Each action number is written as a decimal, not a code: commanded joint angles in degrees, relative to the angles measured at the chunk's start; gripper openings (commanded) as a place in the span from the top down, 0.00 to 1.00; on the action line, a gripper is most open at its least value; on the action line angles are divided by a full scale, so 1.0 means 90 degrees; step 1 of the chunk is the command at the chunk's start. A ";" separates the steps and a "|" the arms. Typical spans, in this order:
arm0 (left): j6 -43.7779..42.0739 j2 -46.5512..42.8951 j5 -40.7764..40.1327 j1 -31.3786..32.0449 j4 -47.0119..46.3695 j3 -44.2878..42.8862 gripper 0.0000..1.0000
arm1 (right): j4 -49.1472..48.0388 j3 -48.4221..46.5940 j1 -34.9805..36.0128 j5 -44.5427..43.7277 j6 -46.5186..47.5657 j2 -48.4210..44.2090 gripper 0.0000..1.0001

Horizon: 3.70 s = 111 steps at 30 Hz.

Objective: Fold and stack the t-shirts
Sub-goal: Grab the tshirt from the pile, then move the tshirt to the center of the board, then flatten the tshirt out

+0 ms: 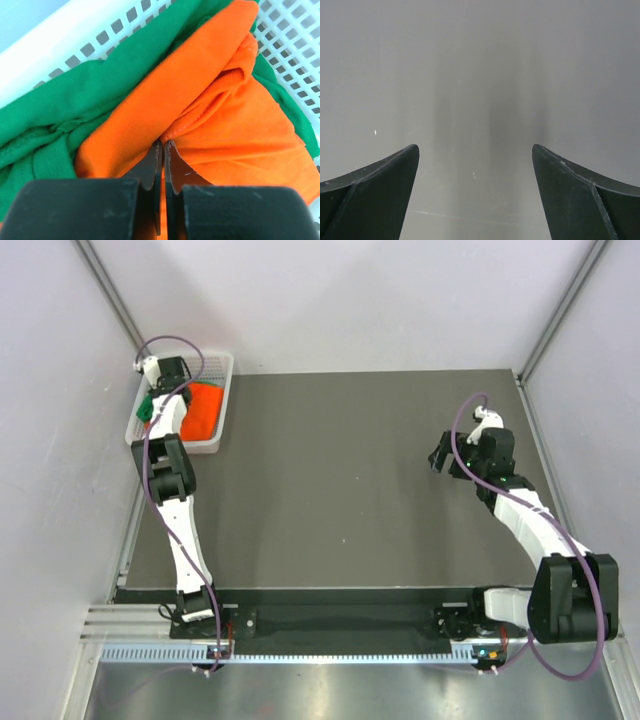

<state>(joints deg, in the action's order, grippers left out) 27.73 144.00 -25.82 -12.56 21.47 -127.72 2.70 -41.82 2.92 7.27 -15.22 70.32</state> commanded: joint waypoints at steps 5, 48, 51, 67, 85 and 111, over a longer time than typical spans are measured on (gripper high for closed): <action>-0.0093 -0.0941 0.0135 0.0076 0.0114 -0.0096 1.00 | 0.0617 -0.0772 0.0232 0.0179 0.0080 -0.0060 0.08; 0.0474 -0.6118 0.1756 0.6502 0.1000 0.1369 1.00 | 0.2257 -0.1065 0.1551 0.0412 -0.0593 -0.1895 0.00; 0.0660 -0.6137 0.2630 0.6561 0.1461 0.2128 0.94 | 0.2405 -0.1182 0.1424 0.0821 -0.0740 -0.2032 0.00; -0.0395 -0.6851 0.3746 0.5830 0.1395 0.5714 0.66 | 0.3342 -0.1768 0.1190 0.2091 0.0099 -0.0514 0.20; 0.0025 -0.4409 0.3182 0.4178 0.1785 0.5695 0.43 | 0.3694 -0.3409 0.2420 0.1478 0.0597 0.3102 0.24; -0.0170 -0.2377 0.3621 0.3691 0.1608 0.3528 0.94 | 0.3899 -0.4444 0.2459 0.1537 0.0569 0.4383 0.77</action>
<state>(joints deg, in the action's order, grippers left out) 26.70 122.39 4.12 22.02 36.36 -93.19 37.21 -77.21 24.38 21.87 -10.37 109.60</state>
